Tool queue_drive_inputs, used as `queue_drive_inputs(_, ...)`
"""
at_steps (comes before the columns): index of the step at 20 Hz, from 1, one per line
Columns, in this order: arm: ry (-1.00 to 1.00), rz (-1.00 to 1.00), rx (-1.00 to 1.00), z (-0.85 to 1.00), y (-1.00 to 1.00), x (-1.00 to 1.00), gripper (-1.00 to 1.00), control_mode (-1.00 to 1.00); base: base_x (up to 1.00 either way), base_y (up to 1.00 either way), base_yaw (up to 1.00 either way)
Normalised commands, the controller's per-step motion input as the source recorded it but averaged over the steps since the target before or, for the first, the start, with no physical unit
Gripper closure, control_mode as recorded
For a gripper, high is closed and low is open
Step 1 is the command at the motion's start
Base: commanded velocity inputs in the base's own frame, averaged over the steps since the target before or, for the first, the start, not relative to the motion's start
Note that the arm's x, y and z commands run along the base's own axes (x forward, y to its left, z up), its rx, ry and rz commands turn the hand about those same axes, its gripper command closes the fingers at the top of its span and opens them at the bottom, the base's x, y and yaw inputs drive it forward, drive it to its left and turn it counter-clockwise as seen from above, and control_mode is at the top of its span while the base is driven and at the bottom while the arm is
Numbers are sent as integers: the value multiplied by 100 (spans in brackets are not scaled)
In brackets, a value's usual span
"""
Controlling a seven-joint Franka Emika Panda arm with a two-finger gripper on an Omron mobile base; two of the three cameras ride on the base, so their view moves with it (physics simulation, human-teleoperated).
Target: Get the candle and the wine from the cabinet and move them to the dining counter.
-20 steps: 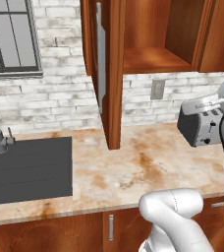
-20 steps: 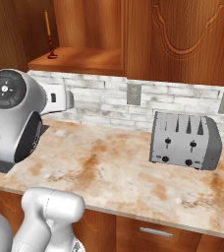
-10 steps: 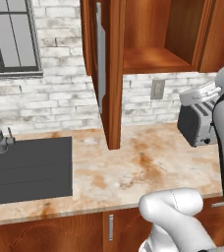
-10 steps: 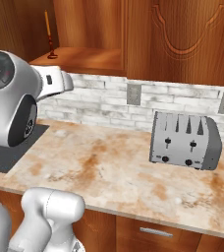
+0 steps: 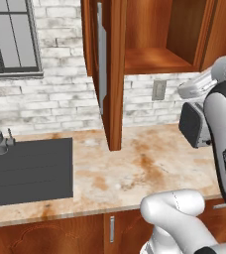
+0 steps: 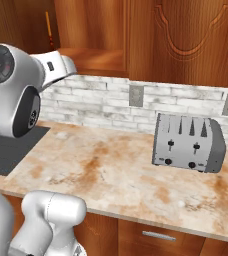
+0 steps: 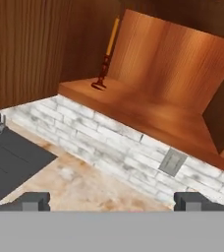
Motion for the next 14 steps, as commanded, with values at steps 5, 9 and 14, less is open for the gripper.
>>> queue_drive_inputs(5,-21,1,2,22,4,29,-100,-100,0,0,0)
queue_drive_inputs(9,-6,0,8,35,14,35,-100,-100,0,0,0)
queue_drive_inputs(14,0,0,17,34,9,36,-100,-100,0,0,0)
